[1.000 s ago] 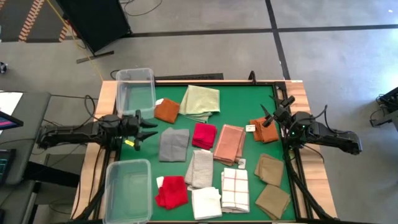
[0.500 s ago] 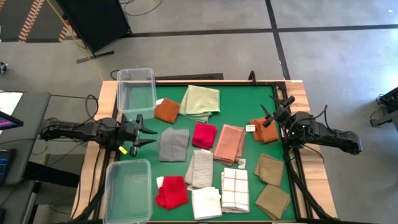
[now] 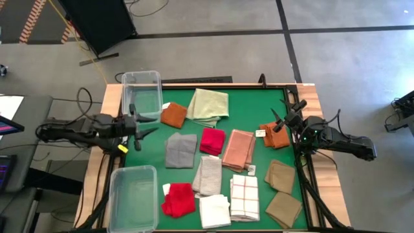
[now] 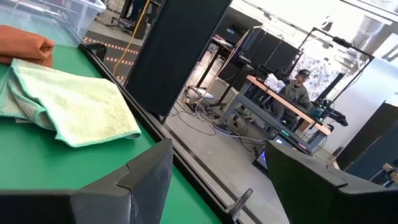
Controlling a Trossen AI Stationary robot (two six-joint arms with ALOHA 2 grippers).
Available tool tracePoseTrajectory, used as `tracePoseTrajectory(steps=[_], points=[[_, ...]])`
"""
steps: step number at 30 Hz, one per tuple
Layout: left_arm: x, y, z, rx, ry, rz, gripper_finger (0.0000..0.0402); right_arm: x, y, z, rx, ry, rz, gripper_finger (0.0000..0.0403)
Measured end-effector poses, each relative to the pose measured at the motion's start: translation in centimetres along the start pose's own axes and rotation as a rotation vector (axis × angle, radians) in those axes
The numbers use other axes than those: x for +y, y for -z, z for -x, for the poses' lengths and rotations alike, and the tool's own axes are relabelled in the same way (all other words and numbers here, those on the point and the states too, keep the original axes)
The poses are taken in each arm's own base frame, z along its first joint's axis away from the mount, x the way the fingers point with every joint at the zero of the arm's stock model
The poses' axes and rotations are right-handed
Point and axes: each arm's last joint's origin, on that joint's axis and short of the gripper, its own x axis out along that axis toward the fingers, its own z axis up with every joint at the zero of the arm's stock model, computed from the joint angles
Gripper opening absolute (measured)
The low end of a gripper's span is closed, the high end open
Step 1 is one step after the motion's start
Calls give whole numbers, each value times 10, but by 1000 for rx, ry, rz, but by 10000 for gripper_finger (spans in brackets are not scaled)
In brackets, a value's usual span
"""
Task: Sort towels by color in basket
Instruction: Adjust the top transparent bin
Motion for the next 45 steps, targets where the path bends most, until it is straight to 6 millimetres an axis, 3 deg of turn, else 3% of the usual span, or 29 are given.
tracePoseTrajectory(steps=[9, 15, 20, 30, 38, 45], points=[[-7, -12, -42, 483, -137, -244, 231, 0, 0, 0, 0, 0, 0, 286], [5, -14, -65, 758, -197, -313, 246, 0, 0, 0, 0, 0, 0, 286], [20, -17, -69, 823, -206, -283, 244, 0, 0, 0, 0, 0, 0, 286], [50, -2, -64, 977, -101, -167, 244, 0, 0, 0, 0, 0, 0, 286], [57, 16, -81, 1104, 34, -182, 236, 0, 0, 0, 0, 0, 0, 286], [55, 32, -101, 1196, 150, -271, 193, 0, 0, 0, 0, 0, 0, 286]])
